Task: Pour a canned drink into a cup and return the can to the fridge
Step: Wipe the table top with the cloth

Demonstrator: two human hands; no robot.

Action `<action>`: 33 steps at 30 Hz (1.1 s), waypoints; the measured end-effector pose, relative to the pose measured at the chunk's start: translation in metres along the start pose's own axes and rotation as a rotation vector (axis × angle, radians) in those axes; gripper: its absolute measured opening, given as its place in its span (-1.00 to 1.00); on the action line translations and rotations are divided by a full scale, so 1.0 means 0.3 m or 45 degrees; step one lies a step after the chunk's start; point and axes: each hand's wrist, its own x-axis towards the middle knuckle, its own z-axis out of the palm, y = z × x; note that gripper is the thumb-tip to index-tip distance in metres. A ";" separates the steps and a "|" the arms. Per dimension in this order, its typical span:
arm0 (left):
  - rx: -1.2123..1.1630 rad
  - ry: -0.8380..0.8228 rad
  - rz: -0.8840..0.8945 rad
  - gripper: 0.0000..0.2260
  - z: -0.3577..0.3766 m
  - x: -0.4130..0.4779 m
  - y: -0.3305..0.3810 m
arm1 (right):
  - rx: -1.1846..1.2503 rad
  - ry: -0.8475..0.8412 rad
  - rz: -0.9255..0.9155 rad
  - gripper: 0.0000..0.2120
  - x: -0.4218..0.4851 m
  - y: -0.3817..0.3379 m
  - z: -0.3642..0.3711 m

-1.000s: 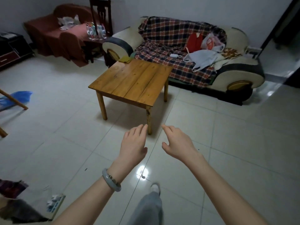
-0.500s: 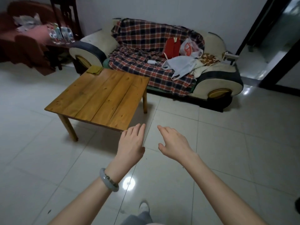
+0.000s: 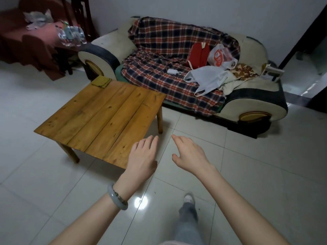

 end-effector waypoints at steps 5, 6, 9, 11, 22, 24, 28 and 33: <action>0.010 -0.009 -0.155 -0.26 0.032 0.271 0.044 | -0.007 -0.029 -0.155 -0.39 0.255 0.197 -0.050; 0.011 -0.014 -0.186 -0.25 0.033 0.324 0.054 | -0.005 -0.040 -0.193 -0.39 0.303 0.234 -0.063; -0.001 -0.009 -0.284 -0.24 0.037 0.476 0.082 | -0.022 -0.074 -0.301 -0.39 0.448 0.342 -0.093; -0.001 -0.015 -0.343 -0.22 0.042 0.559 0.095 | -0.036 -0.099 -0.348 -0.39 0.537 0.403 -0.110; 0.019 -0.071 -0.577 -0.19 0.102 0.902 -0.007 | 0.014 -0.214 -0.573 -0.40 0.989 0.520 -0.086; 0.005 -0.084 -0.625 -0.18 0.122 0.976 -0.056 | 0.011 -0.218 -0.616 -0.40 1.093 0.519 -0.069; 0.016 -0.081 -0.721 -0.18 0.150 1.141 -0.195 | -0.015 -0.212 -0.703 -0.40 1.342 0.500 -0.048; -0.044 -0.078 -0.831 -0.22 0.143 1.334 -0.383 | -0.031 -0.243 -0.802 -0.39 1.651 0.425 -0.048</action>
